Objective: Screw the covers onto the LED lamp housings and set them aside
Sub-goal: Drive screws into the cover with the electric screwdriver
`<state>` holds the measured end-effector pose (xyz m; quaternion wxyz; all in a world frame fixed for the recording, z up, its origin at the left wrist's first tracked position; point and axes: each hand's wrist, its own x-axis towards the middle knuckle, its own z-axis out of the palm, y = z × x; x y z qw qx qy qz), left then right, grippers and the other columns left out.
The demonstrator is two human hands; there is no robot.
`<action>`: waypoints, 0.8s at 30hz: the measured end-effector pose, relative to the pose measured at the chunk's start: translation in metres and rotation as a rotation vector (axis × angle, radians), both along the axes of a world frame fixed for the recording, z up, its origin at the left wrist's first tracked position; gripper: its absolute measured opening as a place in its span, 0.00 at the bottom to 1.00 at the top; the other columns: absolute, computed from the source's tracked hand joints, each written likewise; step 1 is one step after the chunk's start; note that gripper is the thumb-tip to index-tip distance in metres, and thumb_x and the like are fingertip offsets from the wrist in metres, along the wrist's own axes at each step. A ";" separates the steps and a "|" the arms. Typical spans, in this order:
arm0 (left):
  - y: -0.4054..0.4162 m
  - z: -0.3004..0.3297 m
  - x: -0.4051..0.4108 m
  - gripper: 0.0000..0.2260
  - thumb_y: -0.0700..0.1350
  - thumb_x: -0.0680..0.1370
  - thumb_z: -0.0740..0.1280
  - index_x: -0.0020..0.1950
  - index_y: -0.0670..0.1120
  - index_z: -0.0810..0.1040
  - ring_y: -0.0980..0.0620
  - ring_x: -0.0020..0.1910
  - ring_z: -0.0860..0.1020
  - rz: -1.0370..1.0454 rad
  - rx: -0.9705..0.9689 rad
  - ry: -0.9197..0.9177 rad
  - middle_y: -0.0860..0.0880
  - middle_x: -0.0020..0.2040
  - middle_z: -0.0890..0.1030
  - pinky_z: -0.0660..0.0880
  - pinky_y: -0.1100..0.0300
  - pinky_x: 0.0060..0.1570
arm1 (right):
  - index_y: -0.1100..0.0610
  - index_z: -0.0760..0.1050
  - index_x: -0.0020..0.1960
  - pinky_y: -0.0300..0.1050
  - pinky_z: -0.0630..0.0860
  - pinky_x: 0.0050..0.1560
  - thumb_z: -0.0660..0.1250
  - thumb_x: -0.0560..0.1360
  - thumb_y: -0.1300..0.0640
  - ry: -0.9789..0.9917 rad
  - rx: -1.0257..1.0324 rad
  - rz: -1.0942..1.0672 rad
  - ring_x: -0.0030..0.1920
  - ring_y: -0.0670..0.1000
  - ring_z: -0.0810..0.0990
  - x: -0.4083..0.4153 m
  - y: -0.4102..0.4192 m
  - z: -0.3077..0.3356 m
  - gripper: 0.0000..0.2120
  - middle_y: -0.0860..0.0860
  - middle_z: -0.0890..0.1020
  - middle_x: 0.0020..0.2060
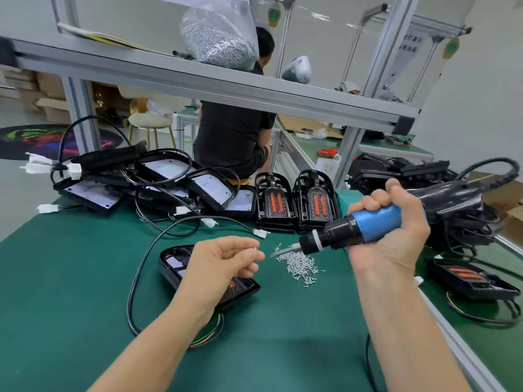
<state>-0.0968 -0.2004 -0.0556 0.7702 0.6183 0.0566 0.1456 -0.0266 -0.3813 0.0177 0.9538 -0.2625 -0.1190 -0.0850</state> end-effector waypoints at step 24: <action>0.021 -0.012 -0.008 0.08 0.38 0.73 0.71 0.41 0.51 0.85 0.52 0.35 0.78 0.002 0.108 -0.006 0.45 0.38 0.85 0.76 0.57 0.39 | 0.54 0.72 0.45 0.38 0.72 0.33 0.63 0.67 0.61 -0.122 -0.081 0.044 0.27 0.44 0.71 -0.015 0.041 0.008 0.07 0.46 0.72 0.27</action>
